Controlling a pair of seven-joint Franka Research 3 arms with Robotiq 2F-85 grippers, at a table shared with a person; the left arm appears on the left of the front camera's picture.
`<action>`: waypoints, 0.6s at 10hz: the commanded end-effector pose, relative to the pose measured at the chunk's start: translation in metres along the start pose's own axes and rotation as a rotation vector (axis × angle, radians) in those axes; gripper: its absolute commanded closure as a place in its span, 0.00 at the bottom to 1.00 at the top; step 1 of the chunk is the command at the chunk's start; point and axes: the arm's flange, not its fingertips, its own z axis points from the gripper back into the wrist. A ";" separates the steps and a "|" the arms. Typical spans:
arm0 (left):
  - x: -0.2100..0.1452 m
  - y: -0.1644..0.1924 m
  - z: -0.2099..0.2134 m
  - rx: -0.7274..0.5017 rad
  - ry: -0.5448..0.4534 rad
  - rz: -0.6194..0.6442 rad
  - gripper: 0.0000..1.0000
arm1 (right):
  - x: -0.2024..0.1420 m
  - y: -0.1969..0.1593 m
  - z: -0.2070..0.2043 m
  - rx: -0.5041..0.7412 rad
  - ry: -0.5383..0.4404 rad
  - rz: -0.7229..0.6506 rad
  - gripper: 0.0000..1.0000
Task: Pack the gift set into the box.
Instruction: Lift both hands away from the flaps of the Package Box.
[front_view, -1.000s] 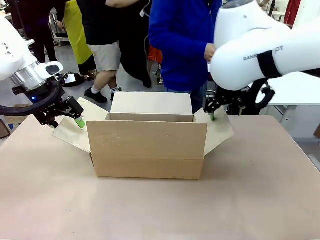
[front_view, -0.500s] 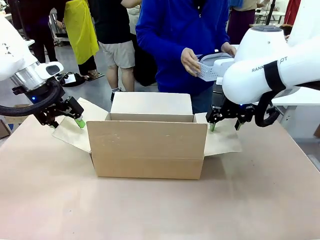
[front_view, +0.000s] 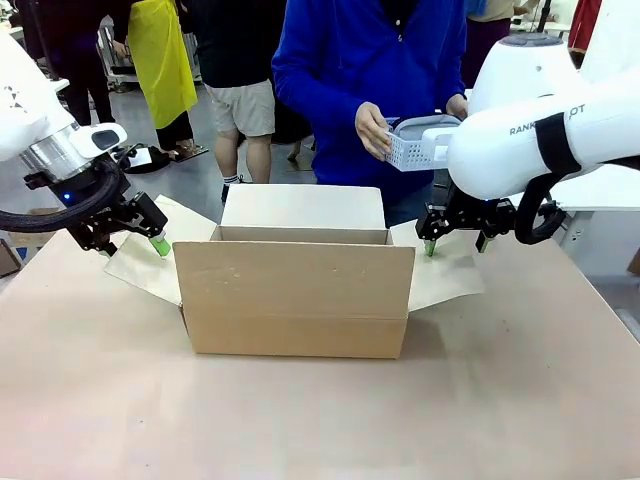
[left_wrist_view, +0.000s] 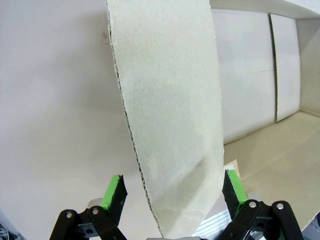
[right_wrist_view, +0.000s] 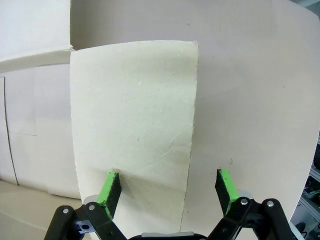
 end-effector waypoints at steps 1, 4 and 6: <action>-0.001 -0.001 0.002 0.010 -0.002 0.006 0.00 | 0.001 0.002 0.002 -0.032 -0.006 -0.022 0.00; -0.001 -0.001 0.002 0.010 -0.002 0.006 0.00 | 0.001 0.002 0.002 -0.032 -0.006 -0.022 0.00; -0.001 -0.001 0.002 0.010 -0.002 0.006 0.00 | 0.001 0.002 0.002 -0.032 -0.006 -0.022 0.00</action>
